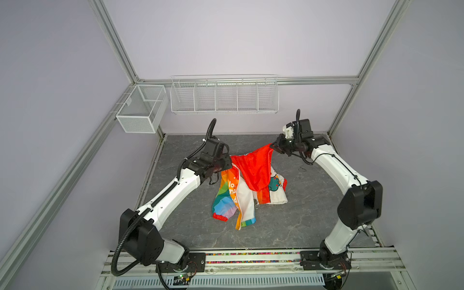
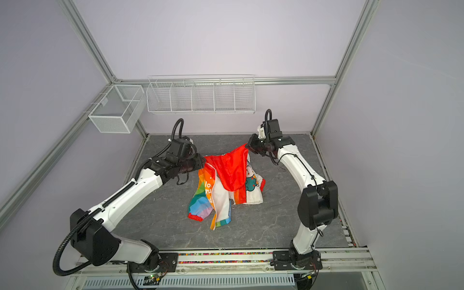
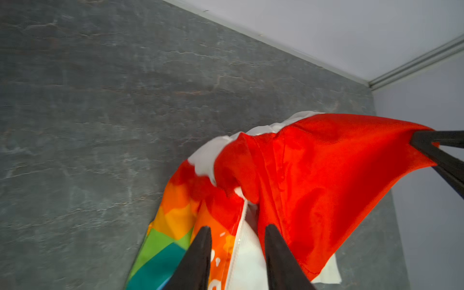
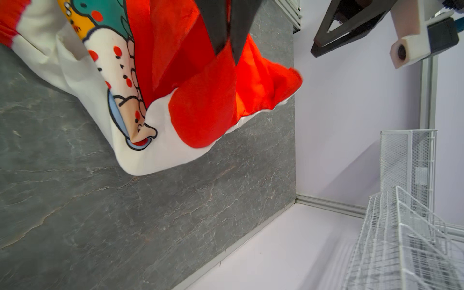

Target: Zip up the jacket

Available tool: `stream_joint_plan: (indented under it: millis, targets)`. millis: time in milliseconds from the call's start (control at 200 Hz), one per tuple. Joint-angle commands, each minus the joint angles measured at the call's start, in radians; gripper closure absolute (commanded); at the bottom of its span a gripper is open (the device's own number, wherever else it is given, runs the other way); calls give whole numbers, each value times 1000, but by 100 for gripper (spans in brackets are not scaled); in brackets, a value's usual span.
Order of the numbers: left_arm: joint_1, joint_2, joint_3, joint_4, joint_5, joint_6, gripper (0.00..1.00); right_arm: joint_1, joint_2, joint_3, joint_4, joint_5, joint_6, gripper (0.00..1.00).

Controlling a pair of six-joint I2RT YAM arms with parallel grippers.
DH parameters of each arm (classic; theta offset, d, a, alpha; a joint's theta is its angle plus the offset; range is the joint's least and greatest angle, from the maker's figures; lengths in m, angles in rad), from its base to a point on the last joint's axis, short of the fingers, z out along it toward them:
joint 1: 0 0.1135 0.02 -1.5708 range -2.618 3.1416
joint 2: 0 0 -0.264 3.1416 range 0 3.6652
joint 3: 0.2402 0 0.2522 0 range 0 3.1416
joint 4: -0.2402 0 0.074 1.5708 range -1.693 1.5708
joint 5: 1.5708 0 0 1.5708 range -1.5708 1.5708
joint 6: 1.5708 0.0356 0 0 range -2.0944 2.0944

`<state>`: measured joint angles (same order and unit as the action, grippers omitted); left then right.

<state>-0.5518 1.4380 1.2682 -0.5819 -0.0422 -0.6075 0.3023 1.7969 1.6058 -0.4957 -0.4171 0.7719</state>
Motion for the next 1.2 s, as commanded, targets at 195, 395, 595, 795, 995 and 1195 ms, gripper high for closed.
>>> stream_joint_plan:
  millis: [195,395,595,795,995,1195]
  targets:
    - [-60,-125,-132,1,81,-115,49,-2,137,46,129,-112,58,62]
    - [-227,-137,-259,105,38,-230,47,-5,117,15,83,-75,-16,29]
    - [-313,-30,-201,51,-59,-161,46,-21,-4,-59,-28,53,-137,14]
    - [-316,51,-161,74,-3,-177,44,-64,-178,-204,-110,153,-228,7]
    - [-316,124,-125,125,8,-197,44,-68,-354,-366,-155,212,-284,5]
    - [-315,210,-58,153,-1,-188,43,-68,-485,-528,-180,204,-301,5]
